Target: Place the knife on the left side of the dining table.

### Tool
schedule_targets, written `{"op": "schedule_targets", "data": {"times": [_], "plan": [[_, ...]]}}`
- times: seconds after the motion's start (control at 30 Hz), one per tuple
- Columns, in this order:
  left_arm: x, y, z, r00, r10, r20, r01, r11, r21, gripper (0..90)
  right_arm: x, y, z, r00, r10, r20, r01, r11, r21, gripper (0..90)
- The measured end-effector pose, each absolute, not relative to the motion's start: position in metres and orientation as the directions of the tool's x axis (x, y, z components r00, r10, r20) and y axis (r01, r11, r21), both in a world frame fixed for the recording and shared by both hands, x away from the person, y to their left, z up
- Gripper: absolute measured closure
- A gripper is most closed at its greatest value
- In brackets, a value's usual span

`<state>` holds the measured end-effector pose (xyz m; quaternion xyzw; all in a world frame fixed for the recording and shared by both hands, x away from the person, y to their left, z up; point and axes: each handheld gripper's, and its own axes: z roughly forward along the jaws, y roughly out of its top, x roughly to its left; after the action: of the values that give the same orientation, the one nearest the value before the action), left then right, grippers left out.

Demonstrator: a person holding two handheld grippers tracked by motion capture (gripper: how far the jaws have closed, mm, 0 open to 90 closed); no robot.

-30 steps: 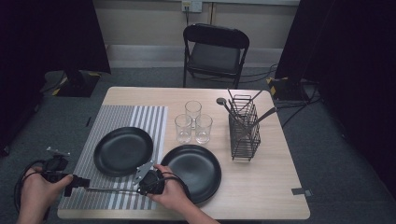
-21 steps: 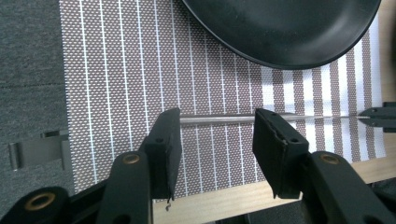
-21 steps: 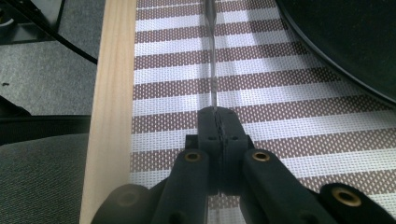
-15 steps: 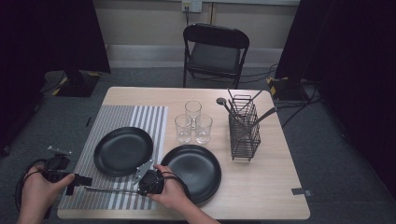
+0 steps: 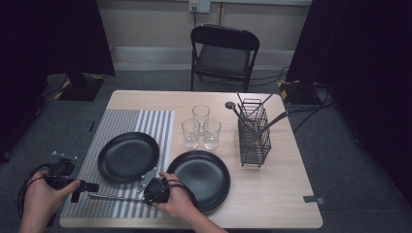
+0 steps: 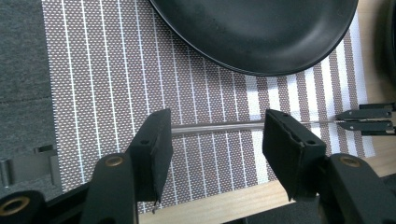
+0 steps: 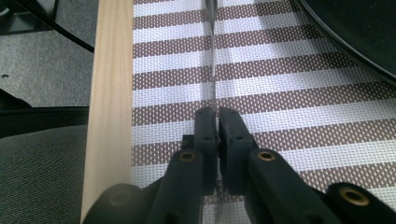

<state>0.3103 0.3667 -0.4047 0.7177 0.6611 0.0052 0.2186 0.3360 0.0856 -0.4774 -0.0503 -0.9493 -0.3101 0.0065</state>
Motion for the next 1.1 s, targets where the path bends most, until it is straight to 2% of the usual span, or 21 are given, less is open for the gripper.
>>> {"op": "schedule_targets", "data": {"times": [0.23,0.3,0.4,0.7,1.1], "plan": [[0.3104,0.3663,-0.4042,0.133,0.949,-0.287,0.943,-0.032,0.331,42.3,0.336,0.0863,-0.4765,-0.995,0.092,0.038,0.097,0.808,0.581,81.8],[0.3104,0.3659,-0.404,0.131,0.949,-0.286,0.944,-0.031,0.33,42.2,0.336,0.0866,-0.4763,-0.996,0.081,0.04,0.089,0.81,0.58,87.0],[0.3106,0.366,-0.4043,0.132,0.949,-0.287,0.943,-0.032,0.33,42.3,0.3353,0.0881,-0.4753,-0.996,0.085,0.033,0.088,0.81,0.58,89.5],[0.3109,0.3662,-0.4034,0.132,0.947,-0.292,0.943,-0.028,0.333,41.6,0.3363,0.0893,-0.4752,-0.999,0.047,-0.012,0.031,0.813,0.581,89.9],[0.3108,0.3671,-0.4035,0.124,0.947,-0.295,0.941,-0.019,0.337,40.4,0.3341,0.0927,-0.4752,-0.999,0.04,0.003,0.035,0.806,0.591,89.5]]}}
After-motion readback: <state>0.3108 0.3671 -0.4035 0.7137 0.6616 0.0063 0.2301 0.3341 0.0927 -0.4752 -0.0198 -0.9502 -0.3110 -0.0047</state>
